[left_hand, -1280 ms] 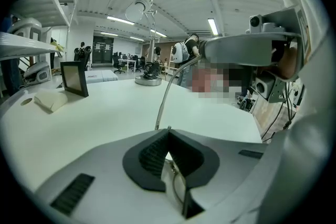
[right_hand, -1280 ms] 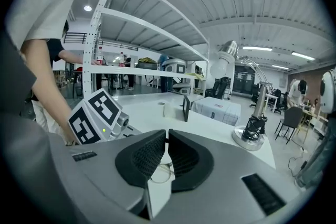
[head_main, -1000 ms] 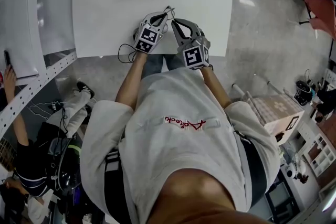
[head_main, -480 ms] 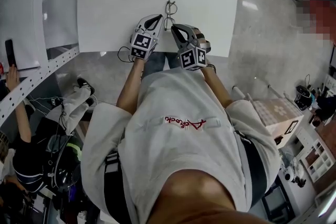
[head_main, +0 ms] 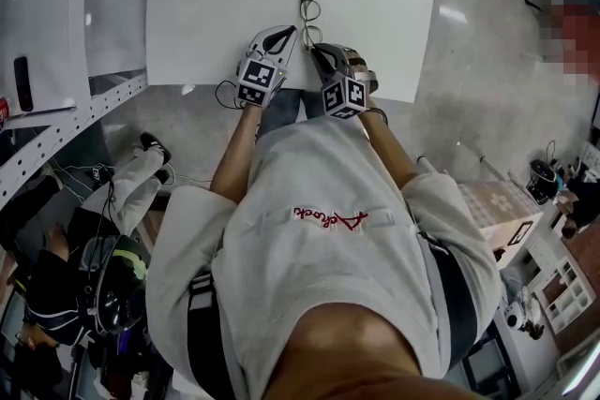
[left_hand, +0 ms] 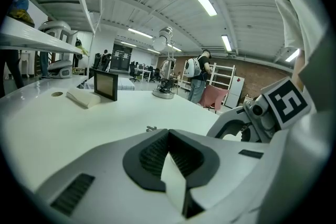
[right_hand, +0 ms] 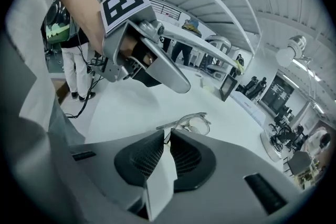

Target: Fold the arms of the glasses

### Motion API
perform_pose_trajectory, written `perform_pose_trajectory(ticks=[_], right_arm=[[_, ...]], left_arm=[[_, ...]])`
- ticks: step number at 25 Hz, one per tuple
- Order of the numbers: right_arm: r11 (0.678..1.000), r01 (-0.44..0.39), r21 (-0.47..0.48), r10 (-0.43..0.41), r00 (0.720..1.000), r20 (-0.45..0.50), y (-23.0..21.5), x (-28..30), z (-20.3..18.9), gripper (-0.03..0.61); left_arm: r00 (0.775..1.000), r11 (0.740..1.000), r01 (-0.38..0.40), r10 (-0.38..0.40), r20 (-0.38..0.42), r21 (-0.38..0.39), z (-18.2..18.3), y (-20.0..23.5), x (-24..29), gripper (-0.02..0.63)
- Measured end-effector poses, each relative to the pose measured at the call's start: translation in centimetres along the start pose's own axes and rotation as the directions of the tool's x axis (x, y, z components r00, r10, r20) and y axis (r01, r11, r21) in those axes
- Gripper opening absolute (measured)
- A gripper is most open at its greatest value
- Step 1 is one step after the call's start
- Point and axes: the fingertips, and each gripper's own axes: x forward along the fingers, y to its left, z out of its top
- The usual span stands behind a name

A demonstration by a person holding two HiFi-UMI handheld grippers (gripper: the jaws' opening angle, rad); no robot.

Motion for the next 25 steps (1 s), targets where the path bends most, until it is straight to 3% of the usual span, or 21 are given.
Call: perform_pose_trajectory(ticks=[13,16,25], right_arm=[[0.999,-0.036,0.034,0.037,0.999,-0.037,1.2,1.0,-1.2,0.055],[0.998,-0.034,0.048,0.036,0.999,-0.022,1.3,0.7,-1.0,0.093],[0.997,0.051,0.057,-0.053,0.998,0.040,-0.4,-1.2,1.2,0.112]], left_arm=[[1.000,1.000,-0.010,0.010,0.010,0.003,0.0,-0.1,-1.0,0.021],[1.000,1.000,-0.014,0.014,0.016,0.007,0.1,-0.2,-1.3,0.021],[0.999,0.999,-0.021,0.019,0.048,0.033,1.1,-0.5,-1.9,0.021]])
